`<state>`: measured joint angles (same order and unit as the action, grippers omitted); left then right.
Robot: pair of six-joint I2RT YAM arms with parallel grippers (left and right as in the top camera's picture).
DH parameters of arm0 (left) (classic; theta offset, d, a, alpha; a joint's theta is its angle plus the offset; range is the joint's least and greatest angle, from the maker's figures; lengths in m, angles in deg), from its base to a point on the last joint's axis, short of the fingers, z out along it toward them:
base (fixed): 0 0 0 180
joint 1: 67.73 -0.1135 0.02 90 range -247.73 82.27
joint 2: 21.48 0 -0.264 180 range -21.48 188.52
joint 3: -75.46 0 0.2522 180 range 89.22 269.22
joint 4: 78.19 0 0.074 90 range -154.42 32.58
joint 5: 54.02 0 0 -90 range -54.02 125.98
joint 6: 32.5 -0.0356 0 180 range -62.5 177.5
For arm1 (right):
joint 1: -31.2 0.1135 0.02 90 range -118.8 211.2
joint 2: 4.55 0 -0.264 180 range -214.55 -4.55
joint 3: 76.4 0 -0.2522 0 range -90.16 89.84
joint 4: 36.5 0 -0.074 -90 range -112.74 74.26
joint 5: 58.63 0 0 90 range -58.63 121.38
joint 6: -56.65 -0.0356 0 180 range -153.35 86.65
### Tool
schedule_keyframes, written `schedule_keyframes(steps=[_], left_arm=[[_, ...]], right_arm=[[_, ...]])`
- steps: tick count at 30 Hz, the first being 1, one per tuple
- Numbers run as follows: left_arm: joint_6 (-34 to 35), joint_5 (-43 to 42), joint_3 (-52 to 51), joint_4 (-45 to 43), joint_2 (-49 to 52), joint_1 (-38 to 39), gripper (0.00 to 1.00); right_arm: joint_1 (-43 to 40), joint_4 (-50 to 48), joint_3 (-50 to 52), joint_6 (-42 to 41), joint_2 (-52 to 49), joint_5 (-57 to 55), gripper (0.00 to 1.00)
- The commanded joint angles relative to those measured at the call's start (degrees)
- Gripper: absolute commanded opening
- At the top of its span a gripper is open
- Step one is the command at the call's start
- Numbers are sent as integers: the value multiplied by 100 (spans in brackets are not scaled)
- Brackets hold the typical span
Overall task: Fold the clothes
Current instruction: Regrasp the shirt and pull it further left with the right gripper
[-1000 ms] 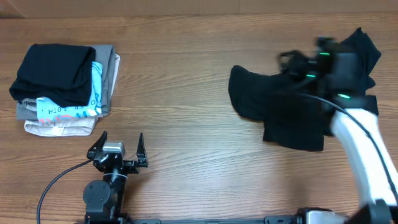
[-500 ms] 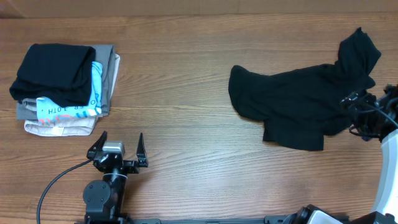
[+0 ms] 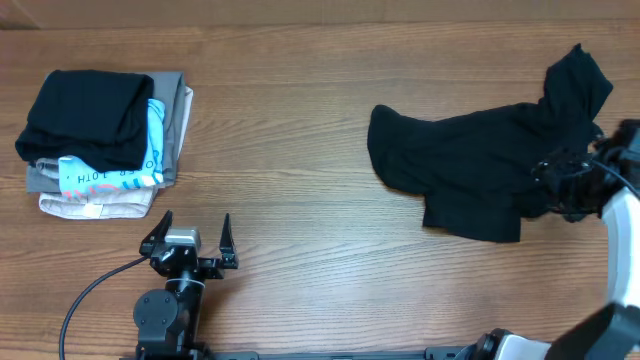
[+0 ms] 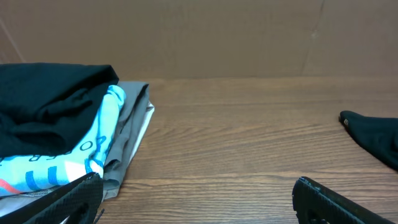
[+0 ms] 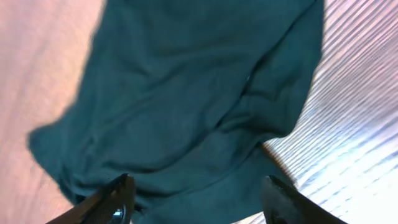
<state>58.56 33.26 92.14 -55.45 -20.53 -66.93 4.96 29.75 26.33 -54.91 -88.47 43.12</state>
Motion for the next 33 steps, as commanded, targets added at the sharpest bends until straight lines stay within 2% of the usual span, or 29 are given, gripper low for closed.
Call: schedule_keyframes(steps=[1, 6, 16, 21, 23, 24, 25, 26, 33], left_arm=[[-109, 57, -57, -22, -59, 37, 100], [-109, 57, -57, -22, -59, 37, 100], [-109, 57, -57, -22, -59, 37, 100], [-109, 57, -57, -22, -59, 37, 100], [-109, 57, -57, -22, -59, 37, 100], [-109, 57, -57, -22, -59, 37, 100], [-109, 57, -57, -22, -59, 37, 100], [-109, 57, -57, -22, -59, 37, 100], [-109, 57, -57, -22, -59, 37, 100]], right_arm=[[409, -13, 61, 37, -525, -468, 68], [977, -111, 61, 37, -1207, -962, 69], [1709, -474, 61, 35, -2197, -979, 67], [1845, -575, 61, 37, -2253, -979, 50], [1858, -632, 61, 35, -2253, -979, 36], [1858, -695, 59, 37, -2253, -988, 17], [1858, -702, 55, 37, -2253, -1014, 6], [1858, -702, 50, 37, -2253, -1047, 4], [1937, -629, 55, -4, -2253, -1034, 4]])
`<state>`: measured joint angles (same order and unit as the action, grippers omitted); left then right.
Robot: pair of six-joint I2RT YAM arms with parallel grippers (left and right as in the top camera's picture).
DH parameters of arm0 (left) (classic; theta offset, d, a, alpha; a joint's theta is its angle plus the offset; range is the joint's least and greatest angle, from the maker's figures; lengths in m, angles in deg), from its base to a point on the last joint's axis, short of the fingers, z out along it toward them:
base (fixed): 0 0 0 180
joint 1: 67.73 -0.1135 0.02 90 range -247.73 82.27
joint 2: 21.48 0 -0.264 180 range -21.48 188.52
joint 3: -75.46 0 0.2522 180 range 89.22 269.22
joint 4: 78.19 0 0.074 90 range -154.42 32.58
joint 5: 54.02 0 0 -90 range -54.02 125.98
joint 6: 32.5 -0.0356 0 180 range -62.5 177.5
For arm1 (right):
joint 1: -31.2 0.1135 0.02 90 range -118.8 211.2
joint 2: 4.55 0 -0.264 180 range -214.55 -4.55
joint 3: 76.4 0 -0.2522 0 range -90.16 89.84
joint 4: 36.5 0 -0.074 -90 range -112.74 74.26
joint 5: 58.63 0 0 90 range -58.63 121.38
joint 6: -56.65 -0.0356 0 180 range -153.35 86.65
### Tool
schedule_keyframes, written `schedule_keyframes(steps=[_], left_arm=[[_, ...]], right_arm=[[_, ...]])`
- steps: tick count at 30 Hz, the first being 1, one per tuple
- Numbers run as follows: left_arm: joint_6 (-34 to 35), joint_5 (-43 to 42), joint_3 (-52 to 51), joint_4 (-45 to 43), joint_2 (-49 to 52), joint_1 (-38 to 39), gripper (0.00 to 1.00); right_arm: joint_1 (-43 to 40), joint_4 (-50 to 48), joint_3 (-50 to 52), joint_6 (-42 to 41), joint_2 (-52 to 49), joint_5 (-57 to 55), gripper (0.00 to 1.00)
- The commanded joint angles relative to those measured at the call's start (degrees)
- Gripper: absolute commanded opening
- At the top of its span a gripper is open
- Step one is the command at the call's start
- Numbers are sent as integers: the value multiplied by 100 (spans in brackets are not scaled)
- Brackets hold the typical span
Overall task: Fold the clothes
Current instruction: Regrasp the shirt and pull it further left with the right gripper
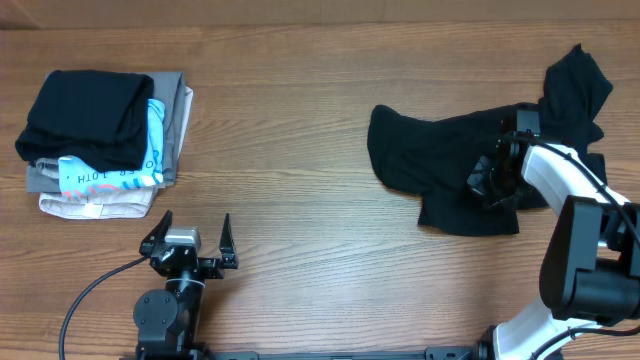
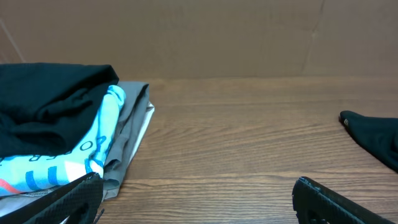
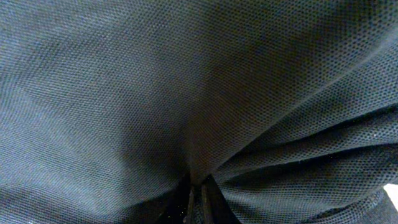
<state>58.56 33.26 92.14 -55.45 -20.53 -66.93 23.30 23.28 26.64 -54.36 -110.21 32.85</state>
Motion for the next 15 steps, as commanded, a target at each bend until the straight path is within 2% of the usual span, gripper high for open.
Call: schedule_keyframes(steps=[1, 8, 15], left_arm=[[-109, 57, -57, -22, -59, 37, 100], [-109, 57, -57, -22, -59, 37, 100], [-109, 57, -57, -22, -59, 37, 100]], right_arm=[[142, 13, 24, -142, -81, -11, 4], [767, -367, 24, -767, -87, 468, 4], [1832, -1082, 24, -1725, -90, 627, 4]])
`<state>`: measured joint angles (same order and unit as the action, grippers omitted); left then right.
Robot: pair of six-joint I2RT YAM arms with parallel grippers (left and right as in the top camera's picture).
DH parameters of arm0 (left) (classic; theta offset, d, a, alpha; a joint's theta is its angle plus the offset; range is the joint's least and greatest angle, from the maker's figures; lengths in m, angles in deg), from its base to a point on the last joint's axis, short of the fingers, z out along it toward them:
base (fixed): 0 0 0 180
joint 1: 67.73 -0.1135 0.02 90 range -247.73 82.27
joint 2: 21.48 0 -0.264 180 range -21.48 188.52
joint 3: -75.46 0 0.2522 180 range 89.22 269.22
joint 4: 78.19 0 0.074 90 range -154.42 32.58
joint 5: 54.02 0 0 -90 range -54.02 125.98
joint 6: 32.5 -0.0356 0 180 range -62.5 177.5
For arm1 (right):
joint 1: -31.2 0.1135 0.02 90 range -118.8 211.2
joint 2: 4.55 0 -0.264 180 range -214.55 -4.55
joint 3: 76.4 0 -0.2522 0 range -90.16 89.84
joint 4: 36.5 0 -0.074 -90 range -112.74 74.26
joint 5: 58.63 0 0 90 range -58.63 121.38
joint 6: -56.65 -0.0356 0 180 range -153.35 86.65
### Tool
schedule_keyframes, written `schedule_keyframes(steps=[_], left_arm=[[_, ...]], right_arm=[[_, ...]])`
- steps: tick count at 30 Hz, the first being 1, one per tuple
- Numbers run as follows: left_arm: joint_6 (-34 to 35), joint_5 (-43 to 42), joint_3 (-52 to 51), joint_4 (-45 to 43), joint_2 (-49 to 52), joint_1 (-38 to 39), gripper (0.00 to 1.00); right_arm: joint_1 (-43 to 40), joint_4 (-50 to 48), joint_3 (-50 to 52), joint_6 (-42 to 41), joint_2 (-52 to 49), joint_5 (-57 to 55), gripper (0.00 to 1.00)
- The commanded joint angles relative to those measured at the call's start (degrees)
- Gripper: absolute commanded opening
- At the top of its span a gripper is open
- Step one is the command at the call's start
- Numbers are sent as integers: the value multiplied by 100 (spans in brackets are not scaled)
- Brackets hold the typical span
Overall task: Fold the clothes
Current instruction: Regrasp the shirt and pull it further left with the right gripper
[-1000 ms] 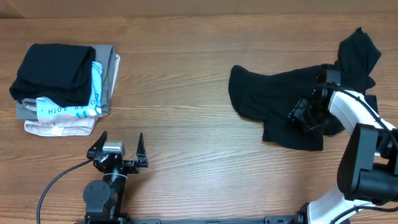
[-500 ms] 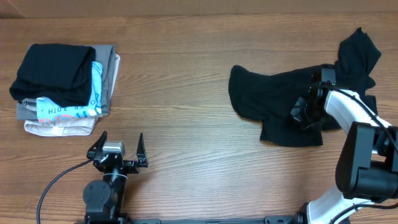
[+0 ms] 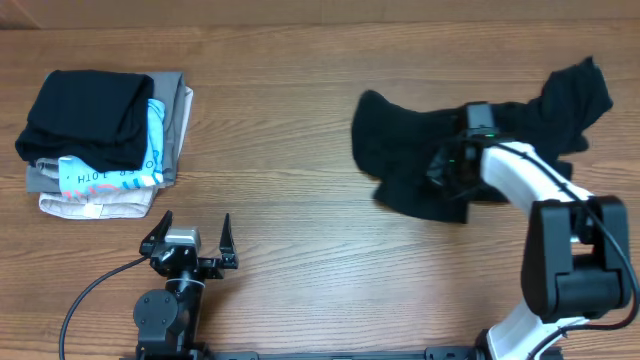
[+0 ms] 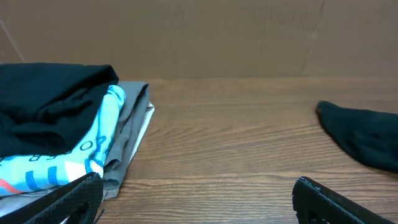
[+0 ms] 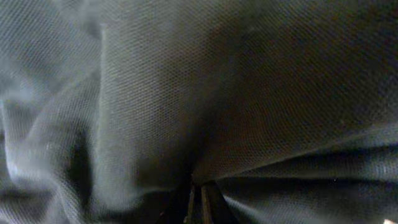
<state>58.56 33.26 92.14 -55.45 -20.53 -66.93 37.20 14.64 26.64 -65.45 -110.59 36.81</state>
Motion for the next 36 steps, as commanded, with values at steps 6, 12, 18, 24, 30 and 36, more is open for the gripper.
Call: schedule_keyframes(steps=[6, 12, 18, 24, 30, 36], left_arm=[[-109, 57, -57, -22, -59, 37, 100], [-109, 57, -57, -22, -59, 37, 100], [-109, 57, -57, -22, -59, 37, 100], [-109, 57, -57, -22, -59, 37, 100], [-109, 57, -57, -22, -59, 37, 100], [-109, 57, -57, -22, -59, 37, 100]], right_arm=[[1530, -1497, 24, -1357, -225, 223, 4], [2221, -3014, 24, -1259, -520, 197, 18], [2041, -3287, -286, -310, -105, 595, 59], [1178, -1650, -887, 603, 1198, 664, 83], [-337, 76, -994, 713, 2253, 664, 98], [-2041, 1467, -966, 1137, 2461, 431, 100]])
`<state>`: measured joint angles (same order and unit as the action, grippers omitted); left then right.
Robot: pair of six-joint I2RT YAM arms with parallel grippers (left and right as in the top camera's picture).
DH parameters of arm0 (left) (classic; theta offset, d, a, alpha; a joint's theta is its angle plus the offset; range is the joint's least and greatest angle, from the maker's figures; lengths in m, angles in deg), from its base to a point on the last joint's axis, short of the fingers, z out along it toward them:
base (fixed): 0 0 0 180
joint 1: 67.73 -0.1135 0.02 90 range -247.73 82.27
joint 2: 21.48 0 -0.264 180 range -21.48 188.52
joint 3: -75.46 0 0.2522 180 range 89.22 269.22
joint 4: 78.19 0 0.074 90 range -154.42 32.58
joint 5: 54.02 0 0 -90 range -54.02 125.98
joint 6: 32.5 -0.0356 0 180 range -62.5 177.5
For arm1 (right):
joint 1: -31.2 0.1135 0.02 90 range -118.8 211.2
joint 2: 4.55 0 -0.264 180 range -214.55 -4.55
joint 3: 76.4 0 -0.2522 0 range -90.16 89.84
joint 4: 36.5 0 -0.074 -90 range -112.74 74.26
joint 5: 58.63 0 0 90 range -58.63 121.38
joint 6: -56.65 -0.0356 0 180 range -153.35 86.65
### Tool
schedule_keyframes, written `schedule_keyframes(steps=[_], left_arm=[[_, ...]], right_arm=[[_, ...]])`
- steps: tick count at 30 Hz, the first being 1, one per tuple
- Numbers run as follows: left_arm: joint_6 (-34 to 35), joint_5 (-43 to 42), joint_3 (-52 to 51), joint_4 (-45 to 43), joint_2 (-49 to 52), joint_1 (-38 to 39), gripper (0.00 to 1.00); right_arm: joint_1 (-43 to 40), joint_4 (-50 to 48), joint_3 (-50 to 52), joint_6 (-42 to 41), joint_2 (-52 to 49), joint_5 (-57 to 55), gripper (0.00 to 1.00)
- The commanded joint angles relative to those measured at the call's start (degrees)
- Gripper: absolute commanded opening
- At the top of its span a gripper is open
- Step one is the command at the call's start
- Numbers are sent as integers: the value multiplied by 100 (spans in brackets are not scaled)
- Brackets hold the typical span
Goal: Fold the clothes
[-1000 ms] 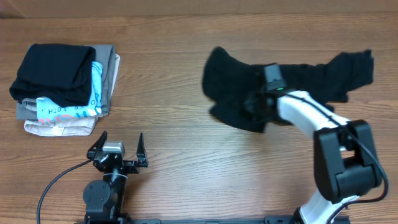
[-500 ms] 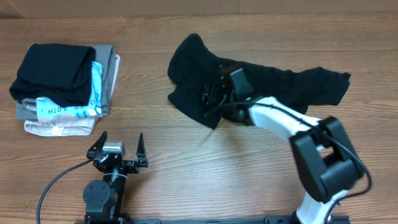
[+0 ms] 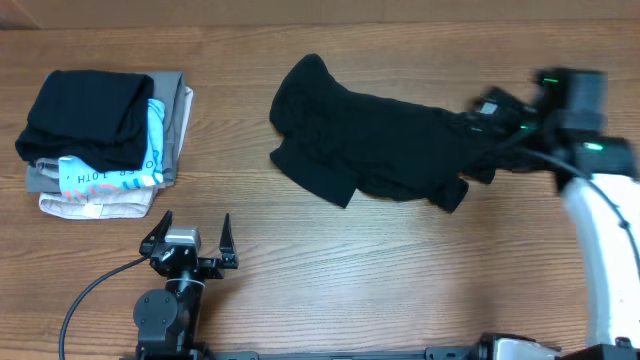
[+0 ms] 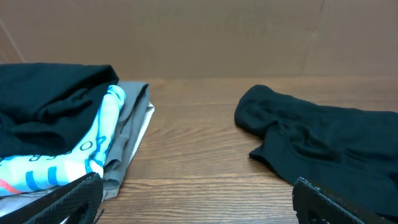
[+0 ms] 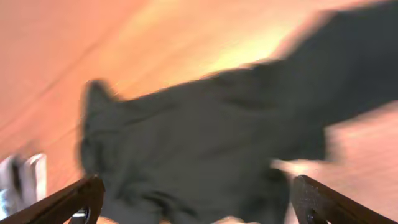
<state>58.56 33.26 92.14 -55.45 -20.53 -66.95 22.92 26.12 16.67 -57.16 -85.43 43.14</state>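
Note:
A crumpled black garment lies in the middle of the table; the left wrist view shows it at right, and it fills the blurred right wrist view. My right gripper is over the garment's right end, open, with nothing between its fingers. Near the front edge my left gripper rests open and empty, well short of the garment.
A stack of folded clothes, black on top over light blue, grey and cream pieces, sits at the far left. Bare wooden table lies between the garment and the front edge. A brown wall stands behind the table.
The black garment has shifted further left, from the right-middle to the table's centre. My right gripper, then shut on it, is now open and back toward the right. The left arm has not moved.
My right gripper was open at the right side of the garment, which lay at the far right. It was then shut on the cloth. The garment then sat further left with the gripper still shut, and now lies at the centre, let go.

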Motion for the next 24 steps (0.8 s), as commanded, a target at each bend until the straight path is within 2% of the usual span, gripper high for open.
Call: schedule_keyframes(steps=[1, 6, 24], left_arm=[[-109, 57, -57, -22, -59, 39, 100], [-109, 57, -57, -22, -59, 39, 100], [-109, 57, -57, -22, -59, 39, 100]], right_arm=[[-802, 433, 48, 308, -83, -286, 100], [-1589, 745, 83, 280, -417, -398, 100], [-1576, 745, 83, 264, -597, -398, 100]])
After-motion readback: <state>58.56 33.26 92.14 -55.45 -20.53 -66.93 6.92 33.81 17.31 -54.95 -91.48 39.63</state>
